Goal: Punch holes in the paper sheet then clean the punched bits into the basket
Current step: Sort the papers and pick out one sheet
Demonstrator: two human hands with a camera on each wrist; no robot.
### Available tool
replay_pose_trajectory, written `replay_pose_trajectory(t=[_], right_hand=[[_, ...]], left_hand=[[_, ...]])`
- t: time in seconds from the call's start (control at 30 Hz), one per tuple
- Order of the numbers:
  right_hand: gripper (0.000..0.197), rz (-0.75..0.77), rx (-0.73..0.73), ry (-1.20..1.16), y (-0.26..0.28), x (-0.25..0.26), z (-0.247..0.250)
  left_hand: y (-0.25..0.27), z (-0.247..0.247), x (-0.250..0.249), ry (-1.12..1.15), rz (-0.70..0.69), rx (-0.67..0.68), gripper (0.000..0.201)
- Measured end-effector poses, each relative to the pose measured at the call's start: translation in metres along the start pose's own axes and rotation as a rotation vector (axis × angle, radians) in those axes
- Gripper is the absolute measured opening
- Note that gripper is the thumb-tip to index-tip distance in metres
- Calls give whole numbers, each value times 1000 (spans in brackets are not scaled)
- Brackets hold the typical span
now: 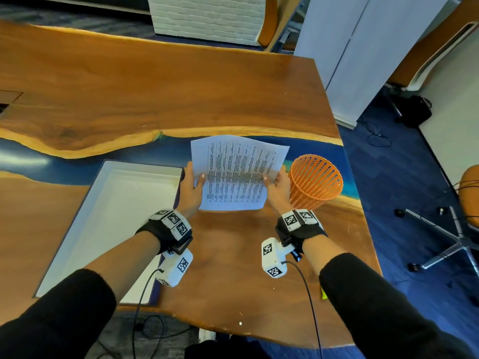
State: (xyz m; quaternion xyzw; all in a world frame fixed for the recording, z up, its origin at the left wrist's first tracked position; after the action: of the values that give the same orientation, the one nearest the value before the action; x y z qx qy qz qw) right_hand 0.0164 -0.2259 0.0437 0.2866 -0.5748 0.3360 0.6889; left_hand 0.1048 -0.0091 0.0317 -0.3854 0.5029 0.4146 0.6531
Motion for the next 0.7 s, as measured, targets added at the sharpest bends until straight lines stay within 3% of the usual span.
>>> replay_pose_trajectory(t=[0.2, 0.47, 0.7], right_hand=[[40, -89, 146, 102, 2, -22, -5], [30, -204, 198, 145, 15, -51, 6], [13, -354, 295, 368, 57, -94, 42]], left_hand=[[6, 0, 10, 34, 25, 98, 54], [16, -7, 21, 77, 123, 246, 50], [28, -9, 47, 81, 251, 199, 46]])
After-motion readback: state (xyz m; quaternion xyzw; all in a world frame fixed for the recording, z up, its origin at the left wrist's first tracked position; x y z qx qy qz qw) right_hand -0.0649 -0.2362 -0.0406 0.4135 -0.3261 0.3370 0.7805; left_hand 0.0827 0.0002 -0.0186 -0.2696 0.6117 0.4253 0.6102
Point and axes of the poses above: each hand's wrist, its own y-axis away from the middle knuckle, its own z-axis out of the back of the hand, x = y × z, the point moved 5 cm from there along -y, towards the middle knuckle, and after that the axes turned 3 degrees about x, right-handed, at the moved point
